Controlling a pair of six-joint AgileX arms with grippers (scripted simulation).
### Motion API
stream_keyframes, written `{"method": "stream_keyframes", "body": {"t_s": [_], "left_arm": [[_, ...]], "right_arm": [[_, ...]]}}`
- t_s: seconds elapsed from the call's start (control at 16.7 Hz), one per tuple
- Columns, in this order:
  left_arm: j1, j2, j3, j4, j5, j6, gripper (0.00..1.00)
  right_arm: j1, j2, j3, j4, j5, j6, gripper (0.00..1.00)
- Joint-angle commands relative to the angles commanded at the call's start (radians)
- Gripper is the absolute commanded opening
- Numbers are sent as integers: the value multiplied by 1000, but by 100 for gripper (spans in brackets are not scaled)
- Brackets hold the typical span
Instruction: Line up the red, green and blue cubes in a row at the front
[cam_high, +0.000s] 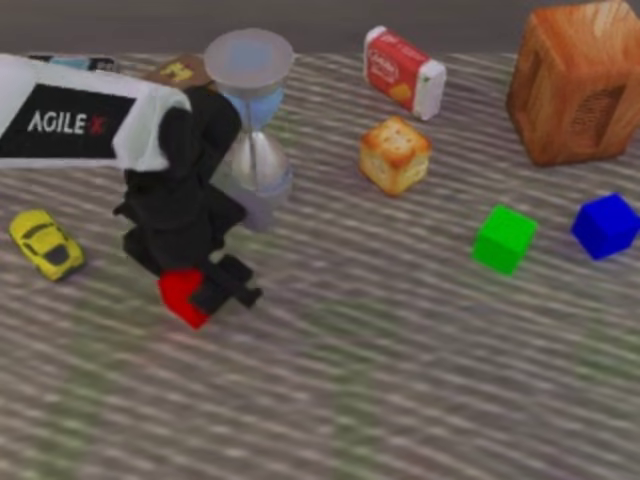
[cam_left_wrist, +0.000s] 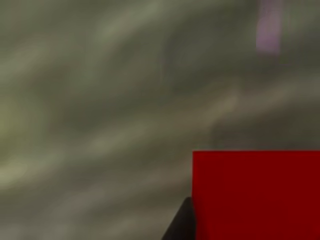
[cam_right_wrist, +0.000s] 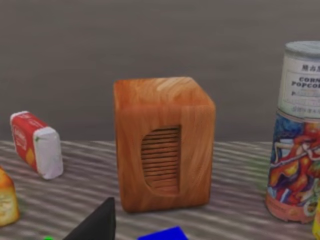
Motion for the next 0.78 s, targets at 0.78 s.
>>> {"method": "stream_keyframes", "body": {"t_s": [0.78], "left_arm": [[-5, -99, 92, -199, -3, -38, 0]], "right_arm": [[0, 0, 0, 0, 0, 0, 100]]}}
